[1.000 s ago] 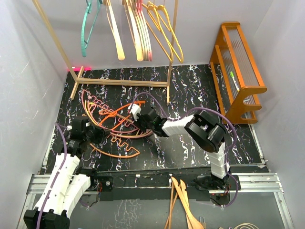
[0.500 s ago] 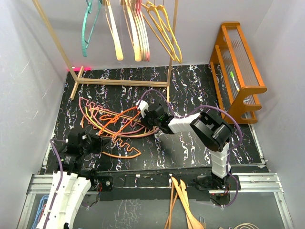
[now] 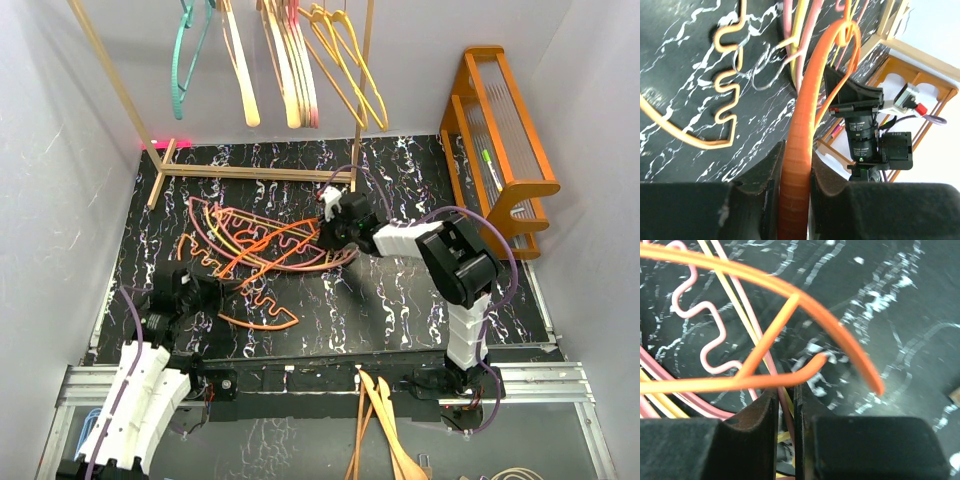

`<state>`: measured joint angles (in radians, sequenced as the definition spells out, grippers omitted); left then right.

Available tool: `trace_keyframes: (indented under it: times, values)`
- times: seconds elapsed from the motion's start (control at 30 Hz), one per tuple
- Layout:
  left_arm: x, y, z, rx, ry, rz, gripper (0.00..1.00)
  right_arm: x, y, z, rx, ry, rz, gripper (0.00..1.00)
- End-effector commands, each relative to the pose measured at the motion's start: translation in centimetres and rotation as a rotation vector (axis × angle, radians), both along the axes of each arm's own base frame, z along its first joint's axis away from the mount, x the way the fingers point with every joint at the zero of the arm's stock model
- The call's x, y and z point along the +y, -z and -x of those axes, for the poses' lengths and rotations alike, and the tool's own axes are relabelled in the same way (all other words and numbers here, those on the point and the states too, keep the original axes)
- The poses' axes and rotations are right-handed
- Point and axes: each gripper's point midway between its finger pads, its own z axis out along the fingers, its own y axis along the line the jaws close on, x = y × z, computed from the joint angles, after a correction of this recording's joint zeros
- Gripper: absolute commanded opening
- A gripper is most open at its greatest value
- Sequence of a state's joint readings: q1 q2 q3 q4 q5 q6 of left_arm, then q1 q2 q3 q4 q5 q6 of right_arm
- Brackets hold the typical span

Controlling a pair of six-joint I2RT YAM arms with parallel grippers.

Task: Organize the hangers
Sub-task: Adjust the hanger at the center of the board.

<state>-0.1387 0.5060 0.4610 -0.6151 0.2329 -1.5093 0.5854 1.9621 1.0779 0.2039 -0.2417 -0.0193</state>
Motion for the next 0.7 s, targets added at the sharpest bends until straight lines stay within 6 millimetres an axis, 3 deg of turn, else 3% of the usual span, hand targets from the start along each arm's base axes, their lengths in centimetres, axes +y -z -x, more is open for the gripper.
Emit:
trace_keyframes:
  times: [0.0, 0.1, 0.2, 0.23, 0.3, 0.37, 0.4, 0.43, 0.67]
  values:
    - [1.0, 1.3, 0.2, 0.1, -0.043, -0.055, 0.0, -11.4, -1.4, -7.4, 0.032, 0.543, 0.006, 0.08]
    - [-0.2, 1.3, -1.2, 0.088, -0.018, -0.016, 0.0, -10.7, -1.6, -6.0, 0.057, 0.533, -0.041, 0.08]
    - [-2.1, 0.9, -2.1, 0.075, 0.045, -0.002, 0.0, -10.7, -2.5, -6.7, 0.009, 0.545, -0.066, 0.1]
    - [-2.7, 0.5, -2.3, 0.065, 0.053, -0.003, 0.0, -10.6, -2.3, -6.9, 0.011, 0.535, -0.063, 0.2]
    - [-3.9, -0.5, -2.9, 0.022, 0.073, 0.012, 0.0, -10.1, -1.2, -6.5, 0.054, 0.504, -0.052, 0.5]
    - [-5.0, -1.0, -3.0, 0.006, 0.099, 0.032, 0.0, -9.3, -0.2, -5.9, 0.086, 0.46, -0.064, 0.68]
    - [-5.3, -1.3, -3.1, -0.008, 0.112, 0.024, 0.0, -8.9, 0.1, -5.6, 0.094, 0.425, -0.076, 0.92]
    - [-5.3, -1.5, -3.3, -0.029, 0.128, 0.0, 0.0, -8.7, 0.2, -5.3, 0.094, 0.394, -0.07, 0.98]
    - [-4.6, -3.5, -5.2, -0.093, 0.226, -0.207, 0.0, -9.1, -2.6, -3.3, -0.004, 0.144, 0.058, 0.98]
